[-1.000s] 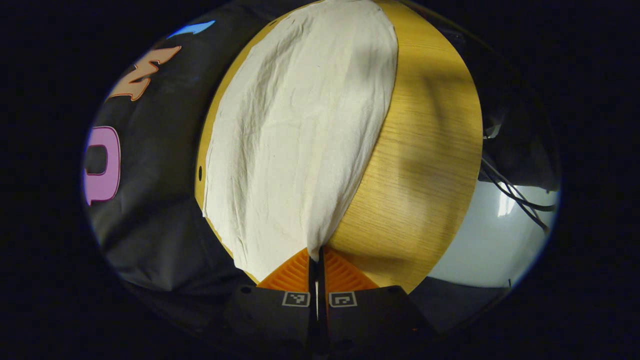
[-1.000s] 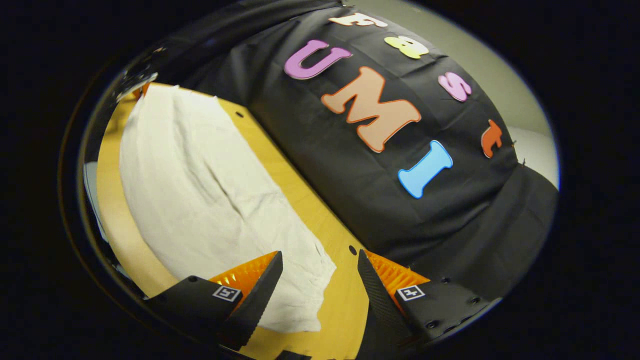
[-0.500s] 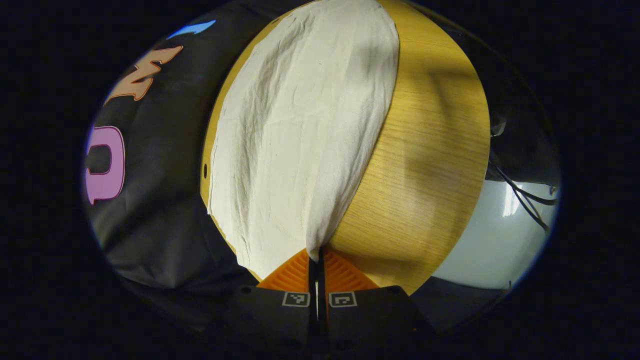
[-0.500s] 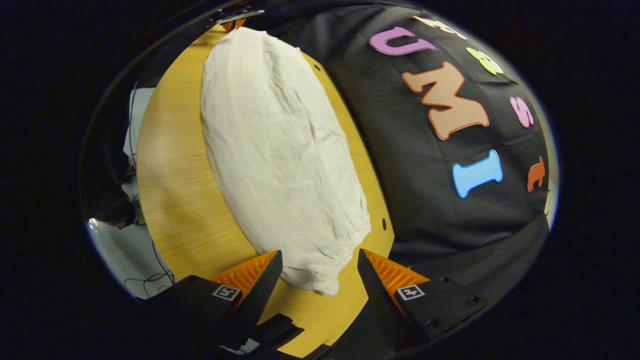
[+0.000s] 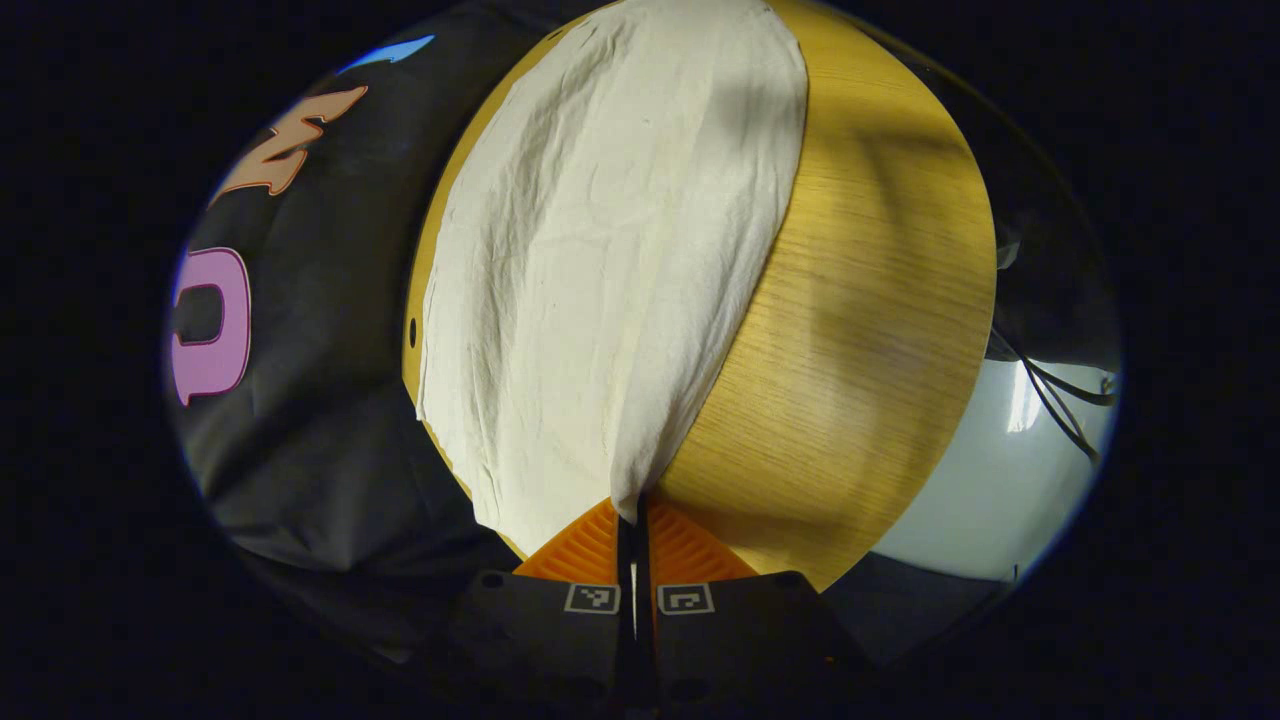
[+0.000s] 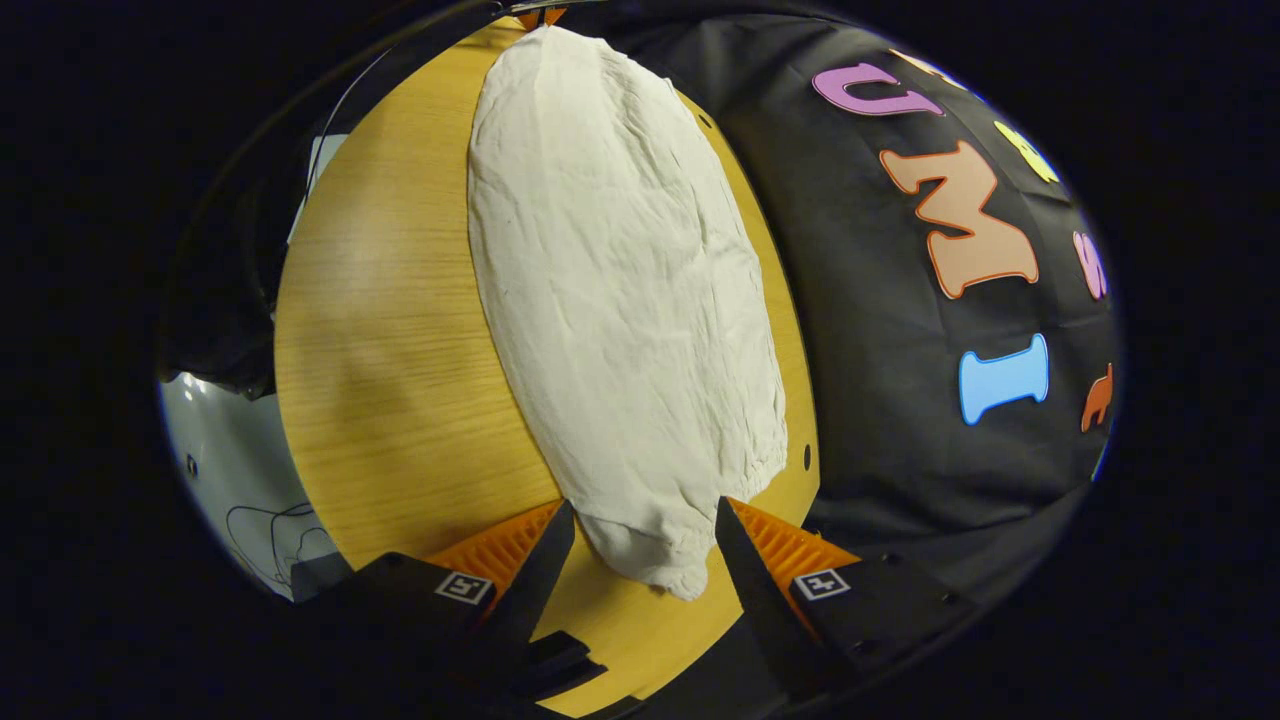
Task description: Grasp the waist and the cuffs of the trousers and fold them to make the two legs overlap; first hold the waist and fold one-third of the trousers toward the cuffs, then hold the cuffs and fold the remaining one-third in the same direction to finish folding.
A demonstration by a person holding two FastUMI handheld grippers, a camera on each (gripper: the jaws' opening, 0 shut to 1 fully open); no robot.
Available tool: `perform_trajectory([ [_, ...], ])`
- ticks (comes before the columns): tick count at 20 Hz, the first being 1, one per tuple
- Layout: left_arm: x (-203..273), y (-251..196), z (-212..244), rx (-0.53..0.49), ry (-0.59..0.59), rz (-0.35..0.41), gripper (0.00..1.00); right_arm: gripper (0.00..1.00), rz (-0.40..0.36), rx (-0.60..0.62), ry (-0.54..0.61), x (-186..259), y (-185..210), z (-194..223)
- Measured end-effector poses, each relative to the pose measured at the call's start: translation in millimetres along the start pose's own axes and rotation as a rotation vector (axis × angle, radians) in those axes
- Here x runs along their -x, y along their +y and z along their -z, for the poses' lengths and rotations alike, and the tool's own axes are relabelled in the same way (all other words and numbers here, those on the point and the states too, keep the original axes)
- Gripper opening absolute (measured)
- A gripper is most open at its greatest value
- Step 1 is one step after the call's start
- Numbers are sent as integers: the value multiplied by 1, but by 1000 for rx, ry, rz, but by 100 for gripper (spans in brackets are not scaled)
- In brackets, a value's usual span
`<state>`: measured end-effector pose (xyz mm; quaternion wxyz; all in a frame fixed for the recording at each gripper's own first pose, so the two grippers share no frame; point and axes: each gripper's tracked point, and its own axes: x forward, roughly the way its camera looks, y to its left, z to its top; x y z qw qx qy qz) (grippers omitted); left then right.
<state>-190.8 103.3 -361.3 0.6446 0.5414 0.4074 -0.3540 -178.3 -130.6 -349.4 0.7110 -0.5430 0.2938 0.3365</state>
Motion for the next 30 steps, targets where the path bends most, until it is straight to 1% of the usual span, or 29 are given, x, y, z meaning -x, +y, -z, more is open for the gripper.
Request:
perform_trajectory([
  [2,0,-1,1,11,6,-4,0,90,-5,-5,3,-9,-3,0],
  [4,0,-1,1,30,15,-7,0,81,-10,9,5,-17,-2,0],
  [5,0,-1,1,41,18,-6,0,70,-25,9,10,-20,1,1],
  [6,0,-1,0,53,23,-6,0,64,-52,4,18,-24,7,4],
  [8,-1,0,0,85,25,-7,0,20,-64,2,32,-26,9,7],
  [9,0,1,1,105,28,-10,0,10,-74,-15,38,-26,10,6],
  [10,2,2,0,127,32,-16,0,10,-77,-36,36,-25,8,6],
  [12,7,11,-2,166,39,-34,0,10,-27,-57,16,-18,-14,3],
  [15,15,43,-5,208,49,-108,0,10,45,-119,-16,-13,-51,-6],
  [17,18,68,-7,262,61,-160,0,10,81,-155,-35,-14,-74,-12],
  [18,21,80,-7,294,67,-189,0,7,97,-167,-47,-18,-85,-14],
  [20,26,107,-12,349,72,-248,0,12,129,-194,-69,-22,-103,-19],
  [21,28,122,-16,360,71,-279,0,12,144,-207,-78,-24,-112,-20],
  [22,32,134,-18,369,70,-305,0,10,159,-221,-85,-26,-119,-21],
  [23,34,145,-21,376,71,-329,0,7,174,-236,-89,-28,-127,-21],
  [24,35,156,-23,384,67,-350,0,10,189,-252,-91,-31,-135,-23],
  [28,46,190,-34,436,74,-417,0,10,238,-339,-74,-42,-162,-29],
  [30,40,211,-39,469,64,-446,0,10,268,-394,-58,-51,-180,-34],
])
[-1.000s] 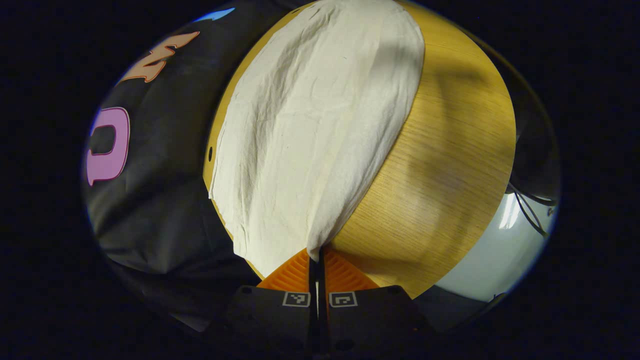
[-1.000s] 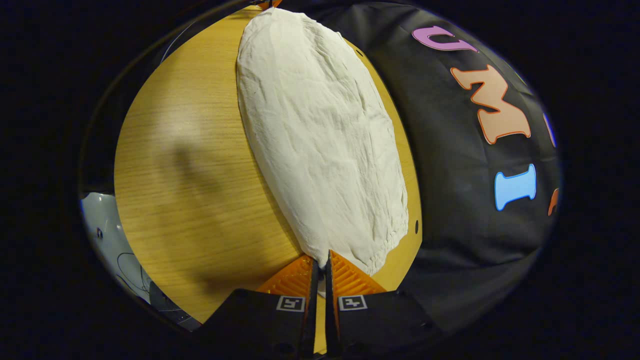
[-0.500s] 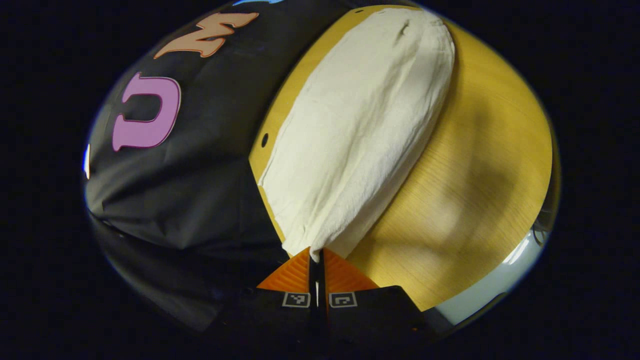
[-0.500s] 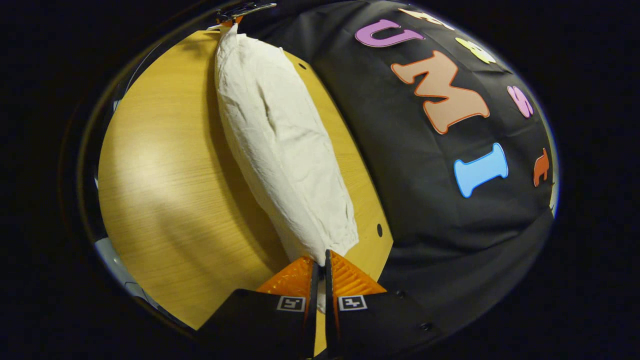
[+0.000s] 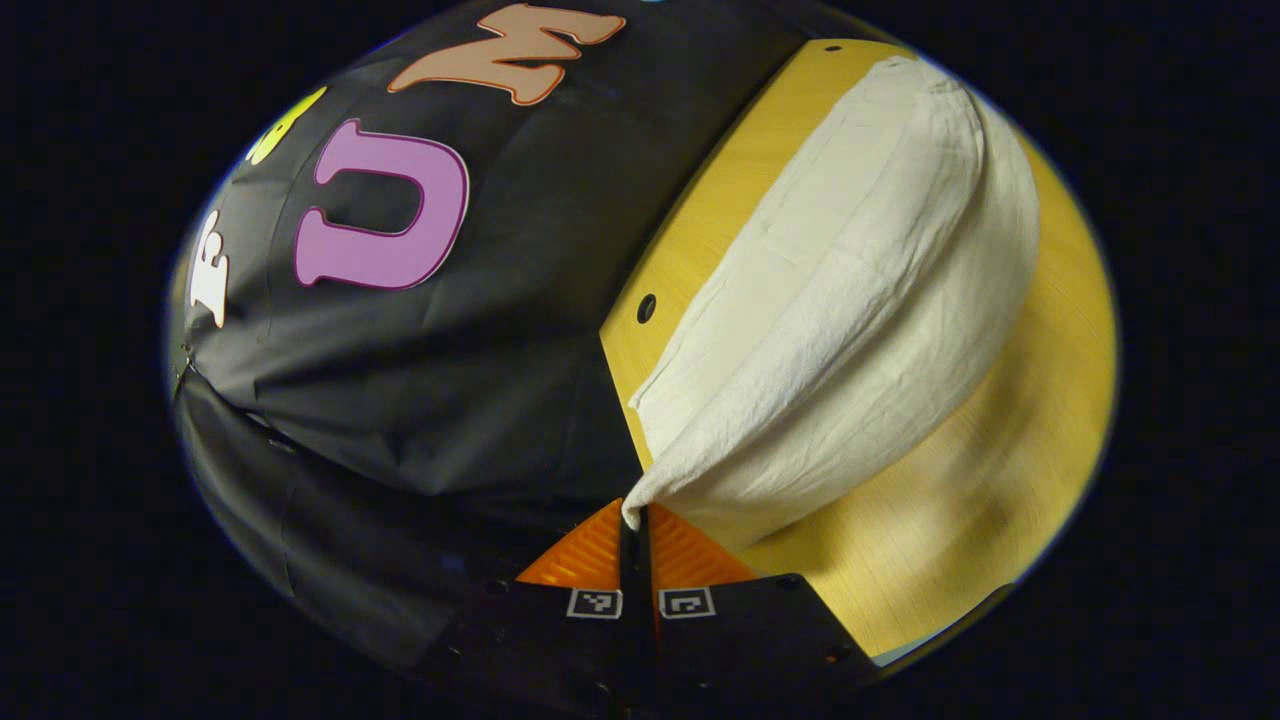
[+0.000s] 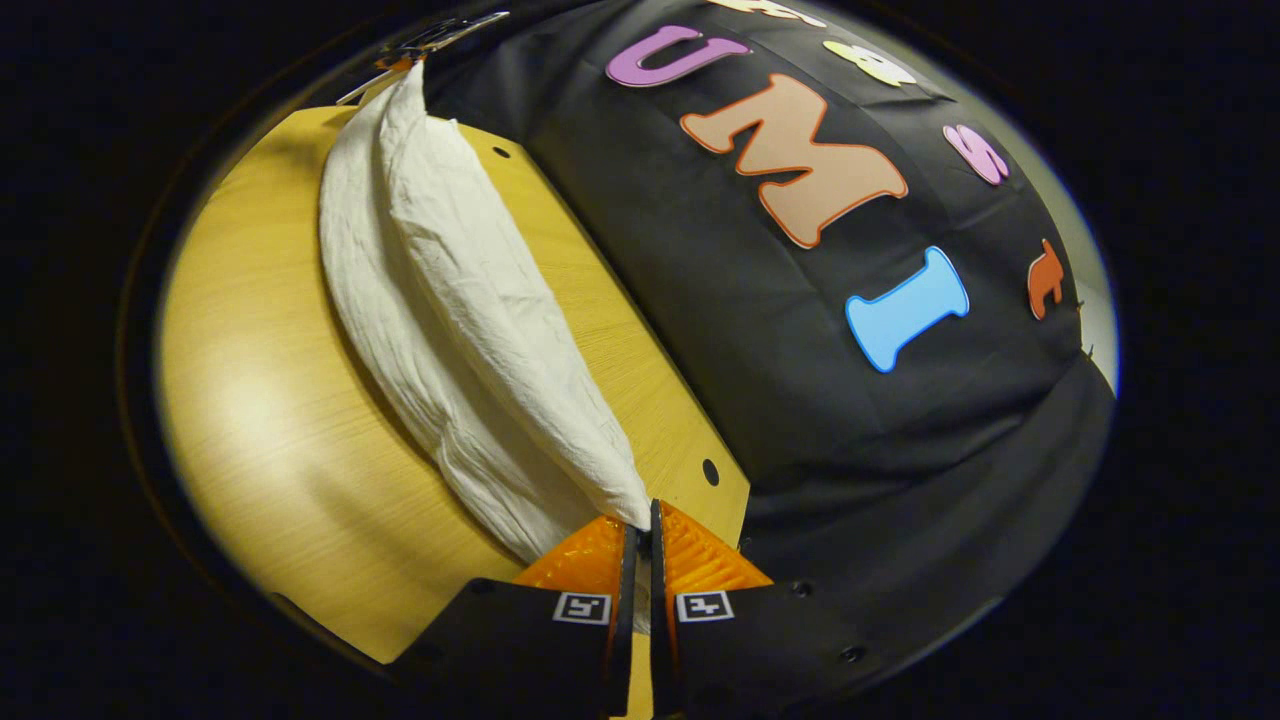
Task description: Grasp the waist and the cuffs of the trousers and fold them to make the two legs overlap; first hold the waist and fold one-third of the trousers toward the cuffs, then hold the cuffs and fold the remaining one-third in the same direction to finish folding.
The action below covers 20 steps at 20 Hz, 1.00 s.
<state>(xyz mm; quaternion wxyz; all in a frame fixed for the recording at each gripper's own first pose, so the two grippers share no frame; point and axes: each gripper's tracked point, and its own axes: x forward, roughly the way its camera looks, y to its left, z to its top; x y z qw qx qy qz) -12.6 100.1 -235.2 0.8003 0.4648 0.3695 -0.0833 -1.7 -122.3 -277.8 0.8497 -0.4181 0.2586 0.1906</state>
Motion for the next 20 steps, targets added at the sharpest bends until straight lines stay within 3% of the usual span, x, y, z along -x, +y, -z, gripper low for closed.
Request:
perform_trajectory([
  [4,-33,26,-33,77,-46,-32,0,10,76,-76,24,-29,-22,-21],
  [9,-81,41,-72,170,-100,-35,0,10,112,-124,82,-72,-21,-28],
  [20,-176,-5,-100,158,-131,26,0,10,114,-164,228,-160,14,-7],
])
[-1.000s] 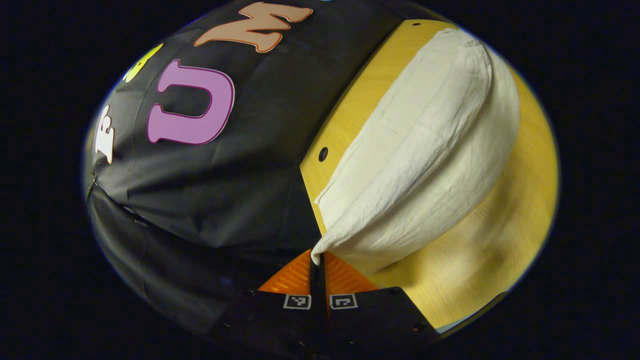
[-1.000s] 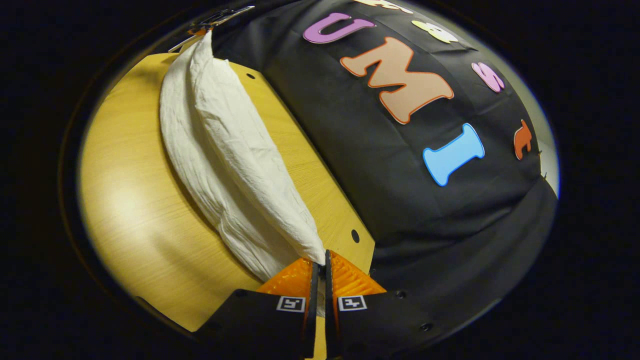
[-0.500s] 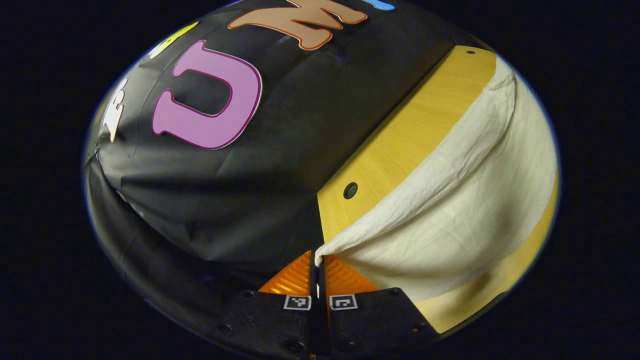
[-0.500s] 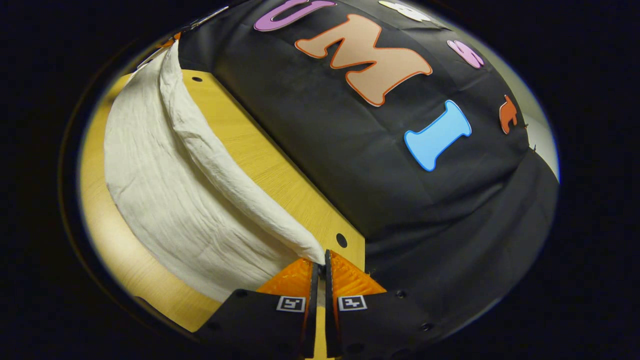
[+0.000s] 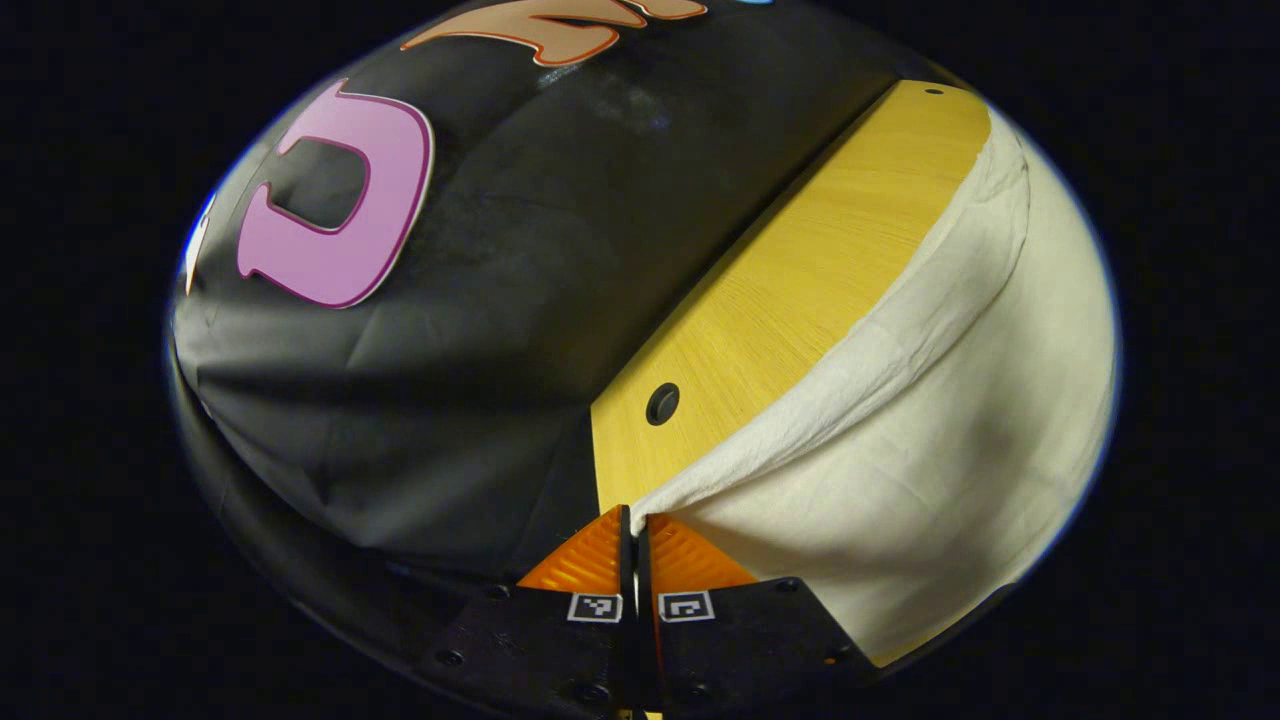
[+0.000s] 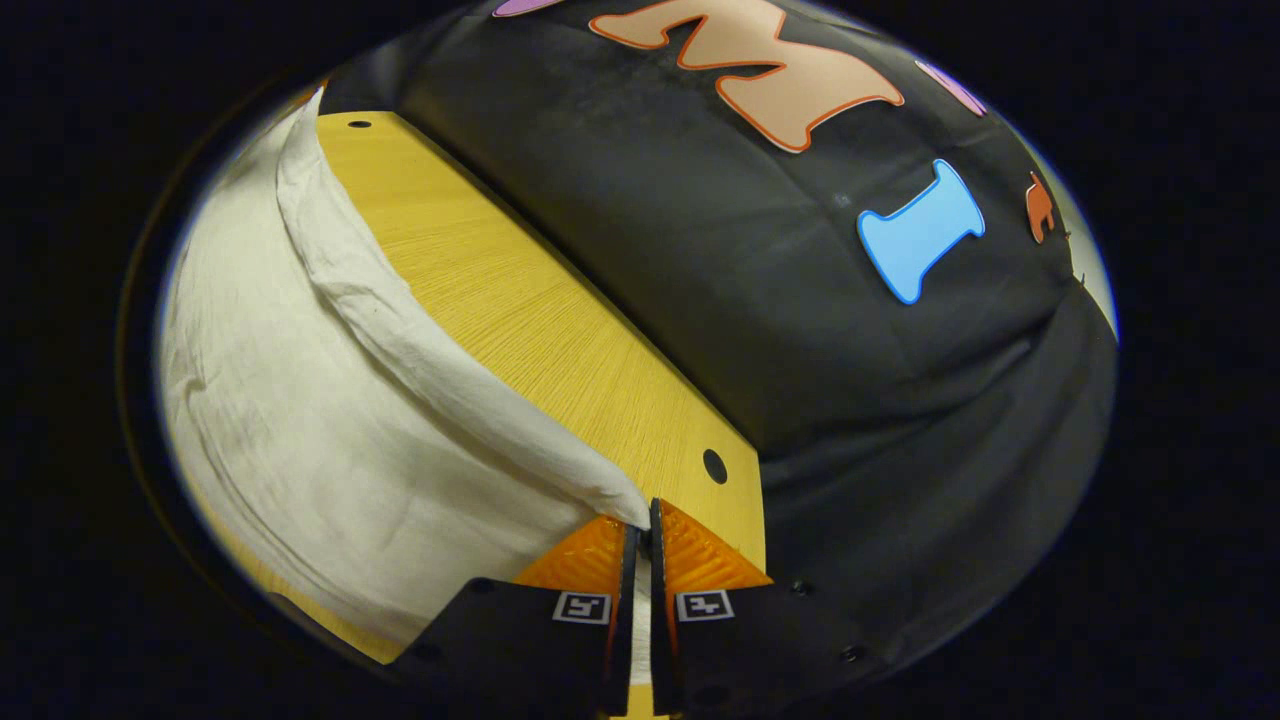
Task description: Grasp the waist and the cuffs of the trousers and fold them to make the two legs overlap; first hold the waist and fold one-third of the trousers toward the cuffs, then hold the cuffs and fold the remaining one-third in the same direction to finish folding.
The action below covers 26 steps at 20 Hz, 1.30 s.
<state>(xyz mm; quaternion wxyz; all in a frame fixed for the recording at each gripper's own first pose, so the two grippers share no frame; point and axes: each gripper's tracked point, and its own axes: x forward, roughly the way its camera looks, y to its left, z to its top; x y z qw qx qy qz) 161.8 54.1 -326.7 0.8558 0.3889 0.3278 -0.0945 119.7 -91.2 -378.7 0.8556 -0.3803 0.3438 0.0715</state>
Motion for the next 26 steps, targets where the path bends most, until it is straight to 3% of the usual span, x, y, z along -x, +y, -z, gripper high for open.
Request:
perform_trajectory([
  [2,-1,-3,-3,36,-24,9,0,10,-6,-20,9,-2,3,0],
  [3,1,-9,-5,69,-38,28,10,27,-11,-28,10,2,1,1],
  [6,16,-19,-17,172,-78,48,100,82,-30,-118,-26,15,0,-5],
  [7,24,-16,-20,213,-94,40,94,100,-25,-166,-29,21,-3,-5],
  [12,59,-12,-50,476,-206,71,95,98,-32,-551,-5,45,-16,19],
  [15,68,-8,-59,570,-236,90,95,98,4,-725,71,48,-33,54],
  [20,73,-7,-60,624,-232,71,95,98,35,-994,194,50,-34,110],
  [22,75,-8,-59,635,-225,70,95,98,43,-1040,237,51,-29,126],
  [23,76,-8,-59,637,-221,68,96,93,46,-1049,255,51,-26,133],
  [24,77,-9,-58,637,-219,66,95,97,37,-1066,270,54,-20,136],
  [26,81,-11,-54,632,-210,61,96,93,9,-1113,302,54,-7,141],
])
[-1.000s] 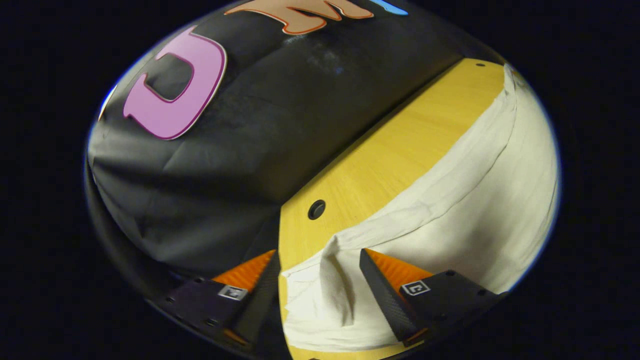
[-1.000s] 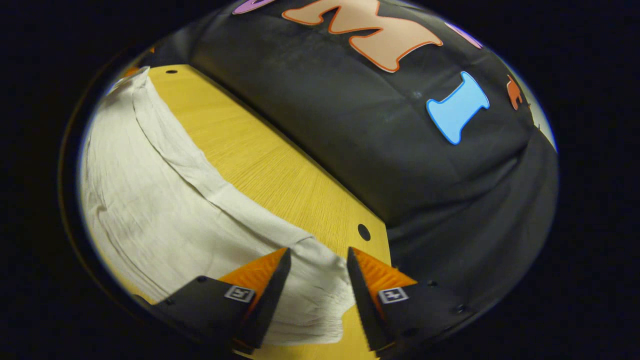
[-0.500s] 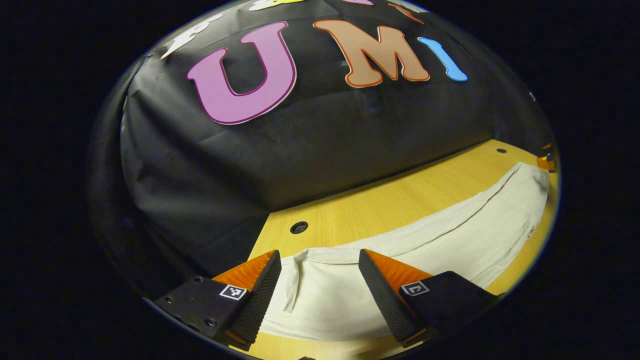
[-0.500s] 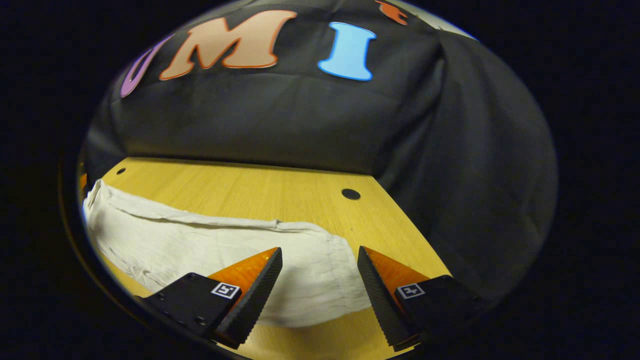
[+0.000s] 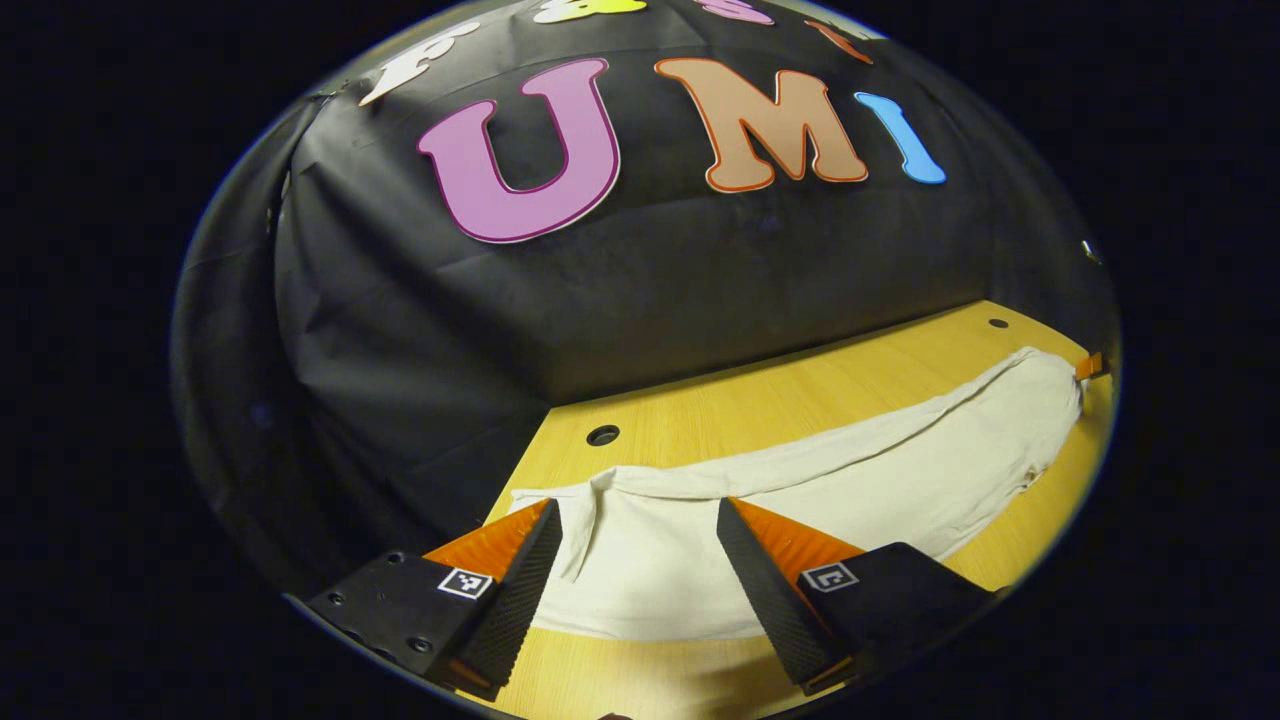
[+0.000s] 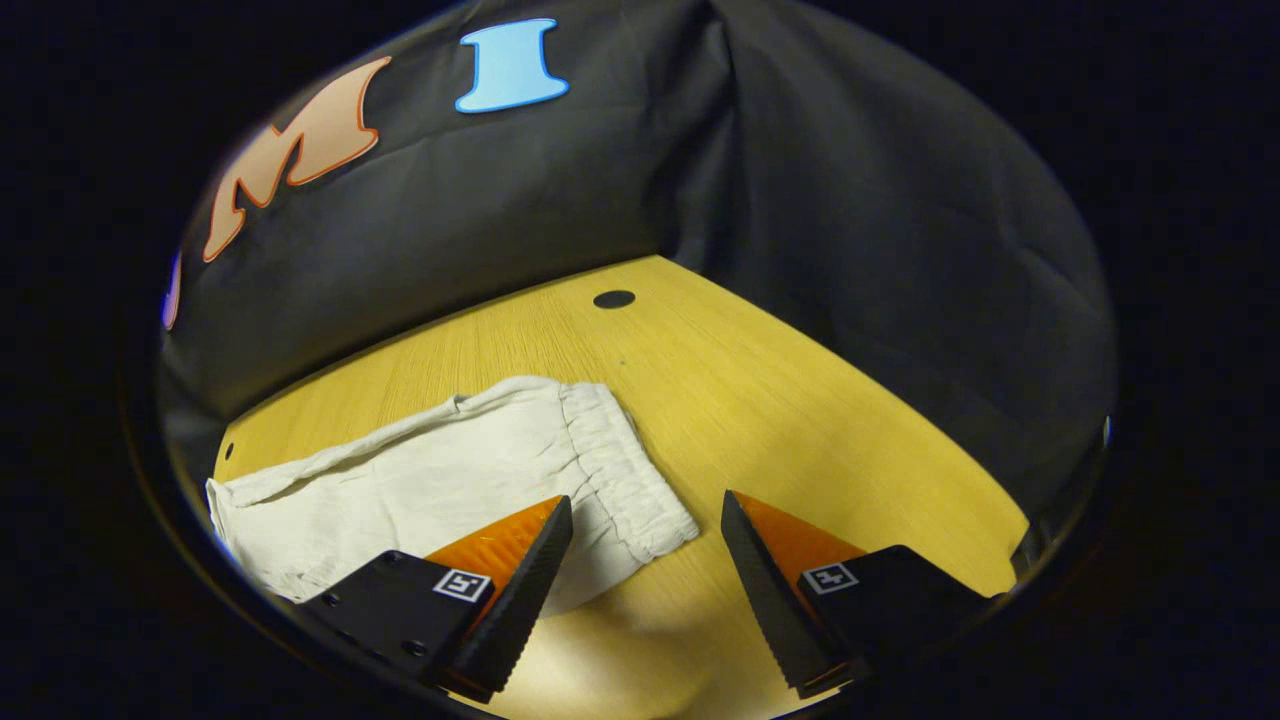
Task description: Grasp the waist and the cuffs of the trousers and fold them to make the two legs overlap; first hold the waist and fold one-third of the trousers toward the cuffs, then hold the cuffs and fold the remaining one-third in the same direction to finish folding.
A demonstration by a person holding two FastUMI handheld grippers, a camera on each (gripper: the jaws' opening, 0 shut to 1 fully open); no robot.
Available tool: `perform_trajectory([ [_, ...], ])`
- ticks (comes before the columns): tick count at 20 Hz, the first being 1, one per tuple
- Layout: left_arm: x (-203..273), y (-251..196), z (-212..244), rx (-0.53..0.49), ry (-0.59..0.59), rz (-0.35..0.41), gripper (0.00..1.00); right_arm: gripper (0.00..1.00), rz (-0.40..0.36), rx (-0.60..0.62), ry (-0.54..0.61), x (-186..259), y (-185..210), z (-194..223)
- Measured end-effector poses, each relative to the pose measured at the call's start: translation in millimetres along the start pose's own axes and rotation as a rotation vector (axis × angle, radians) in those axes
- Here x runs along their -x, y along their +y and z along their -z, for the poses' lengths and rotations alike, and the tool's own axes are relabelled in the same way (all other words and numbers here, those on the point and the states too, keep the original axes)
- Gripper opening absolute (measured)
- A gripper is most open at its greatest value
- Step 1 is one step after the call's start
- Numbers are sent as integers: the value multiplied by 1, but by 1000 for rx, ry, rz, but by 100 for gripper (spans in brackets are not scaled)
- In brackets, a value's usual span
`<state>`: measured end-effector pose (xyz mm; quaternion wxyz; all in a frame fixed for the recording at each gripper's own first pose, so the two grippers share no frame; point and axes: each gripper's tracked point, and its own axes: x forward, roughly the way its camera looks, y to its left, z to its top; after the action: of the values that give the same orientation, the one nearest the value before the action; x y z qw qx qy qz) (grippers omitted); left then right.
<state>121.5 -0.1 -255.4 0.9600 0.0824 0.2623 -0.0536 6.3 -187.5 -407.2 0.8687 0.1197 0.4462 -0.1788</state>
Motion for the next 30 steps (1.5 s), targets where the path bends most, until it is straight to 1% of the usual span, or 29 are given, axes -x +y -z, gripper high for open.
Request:
perform_trajectory([
  [1,4,0,2,0,4,-2,96,97,-9,-27,15,-3,2,4],
  [3,18,-4,6,2,13,-7,96,97,-12,-70,46,-8,3,11],
  [4,23,-5,8,0,15,-10,96,92,-12,-86,66,-8,4,14],
  [5,25,-7,8,-1,15,-12,96,88,-11,-97,45,-10,4,9],
  [6,28,-8,7,-3,12,-11,96,85,-16,-111,69,-12,7,14],
  [7,29,-9,6,-6,11,-11,96,78,-7,-112,54,-11,3,10],
  [8,32,-10,6,-10,12,-14,96,77,-7,-111,67,-15,1,13],
  [9,33,-11,6,-12,13,-16,96,68,-19,-109,70,-13,0,13],
  [10,35,-12,6,-9,14,-17,96,65,-46,-108,86,-16,5,13],
  [11,36,-14,5,-3,12,-17,96,45,-69,-116,105,-15,7,14],
  [13,41,-18,5,10,11,-16,96,22,-73,-123,96,-18,5,10],
  [14,43,-20,6,17,12,-16,96,19,-71,-107,96,-14,4,10],
  [17,52,-25,3,35,5,-18,96,19,-59,-71,79,-5,-4,-1],
  [20,59,-28,5,39,7,-22,96,19,-59,-41,53,-7,4,-1],
  [22,64,-23,4,39,10,-39,96,19,-86,-37,27,-4,7,-8],
  [25,65,-19,0,74,0,-44,96,19,-134,-17,-40,-2,13,-19],
  [30,53,5,0,84,2,-30,96,19,-233,-12,-145,6,19,-40],
])
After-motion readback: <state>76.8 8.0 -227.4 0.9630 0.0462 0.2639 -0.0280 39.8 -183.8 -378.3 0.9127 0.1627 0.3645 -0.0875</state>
